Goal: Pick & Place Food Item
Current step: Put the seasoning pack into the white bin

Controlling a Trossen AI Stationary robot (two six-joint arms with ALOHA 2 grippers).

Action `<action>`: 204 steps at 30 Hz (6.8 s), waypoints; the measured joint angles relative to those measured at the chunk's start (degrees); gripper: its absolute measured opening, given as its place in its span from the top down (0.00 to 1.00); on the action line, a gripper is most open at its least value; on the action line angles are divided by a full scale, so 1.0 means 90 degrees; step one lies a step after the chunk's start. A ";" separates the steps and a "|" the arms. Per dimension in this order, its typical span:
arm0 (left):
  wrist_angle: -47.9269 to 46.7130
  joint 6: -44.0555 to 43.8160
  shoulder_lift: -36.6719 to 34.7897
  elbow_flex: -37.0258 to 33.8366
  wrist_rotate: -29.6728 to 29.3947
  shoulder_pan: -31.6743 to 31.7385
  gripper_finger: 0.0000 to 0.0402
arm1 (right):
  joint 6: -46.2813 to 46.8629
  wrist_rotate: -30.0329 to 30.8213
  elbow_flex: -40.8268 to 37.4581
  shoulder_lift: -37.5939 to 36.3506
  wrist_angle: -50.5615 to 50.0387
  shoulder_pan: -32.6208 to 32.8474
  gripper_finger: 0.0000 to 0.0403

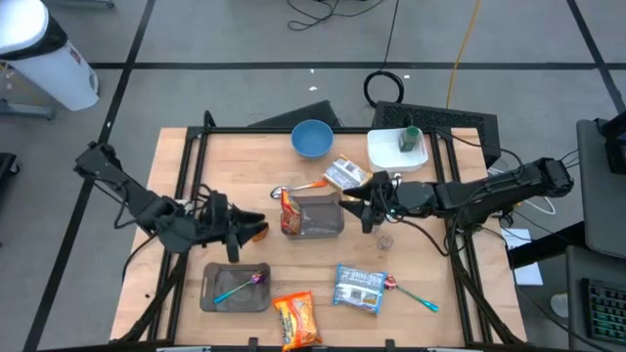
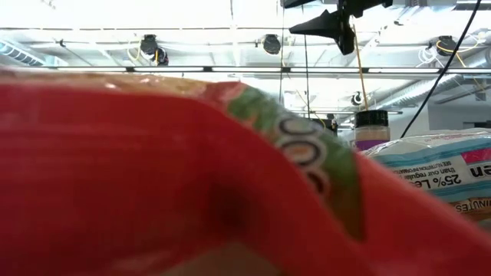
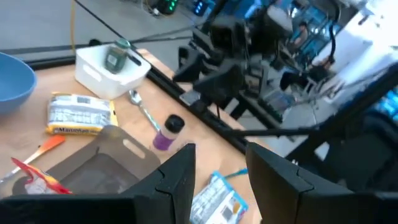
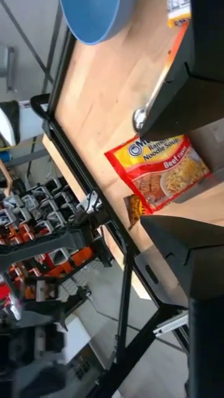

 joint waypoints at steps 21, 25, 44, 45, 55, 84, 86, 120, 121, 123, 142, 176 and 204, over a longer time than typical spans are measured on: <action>-0.5157 -0.1684 -0.0696 -0.0047 0.2640 0.0747 0.63 | 0.0044 0.0020 0.0000 0.0029 0.0041 -0.1255 0.50; -0.5071 -0.1277 -0.0426 -0.0388 0.2938 0.0851 0.63 | 0.0048 -0.0010 0.0000 0.0244 0.0211 -0.1480 0.51; -0.3830 -0.0142 0.0080 -0.0952 0.4185 0.2020 0.63 | -0.0287 -0.0895 0.0005 0.1107 0.1816 -0.1954 0.52; -0.3765 -0.0096 0.0170 -0.0952 0.4316 0.2108 0.63 | -0.0287 -0.1055 0.0005 0.1102 0.1793 -0.2026 0.52; -0.3380 -0.0093 0.0898 -0.0952 0.5012 0.2567 0.63 | -0.0282 -0.2100 0.0005 0.1076 0.1796 -0.2587 0.52; -0.3552 0.0310 0.0588 -0.0952 0.5559 0.3377 0.97 | -0.0290 -0.2533 0.0005 0.1076 0.1693 -0.2740 0.55; -0.3554 0.0309 0.0403 -0.0952 0.5642 0.3433 0.95 | -0.0294 -0.2533 0.0005 0.1076 0.1648 -0.2740 0.55; -0.2560 -0.0298 -0.1470 -0.0946 0.7114 0.4605 0.70 | -0.0474 -0.2516 0.0005 0.1076 0.1648 -0.2740 0.55; -0.2447 -0.0370 -0.1470 -0.0945 0.7272 0.4659 0.67 | -0.0474 -0.2515 0.0005 0.1076 0.1648 -0.2740 0.55; -0.2203 -0.0372 -0.1470 -0.0945 0.7590 0.4770 0.61 | -0.0486 -0.2514 0.0005 0.1076 0.1646 -0.2740 0.55; -0.3420 -0.0518 -0.0349 -0.0603 0.7564 0.3931 0.61 | -0.0790 -0.2529 0.0005 0.1073 0.1434 -0.2740 0.55; -0.5788 0.1186 0.2209 0.1008 0.5732 0.3530 0.62 | -0.1001 -0.2511 0.0005 0.1073 0.1310 -0.2740 0.55; -0.6211 0.1301 0.2746 0.0755 0.5544 0.3528 0.67 | -0.1003 -0.2509 0.0005 0.1073 0.1311 -0.2747 0.55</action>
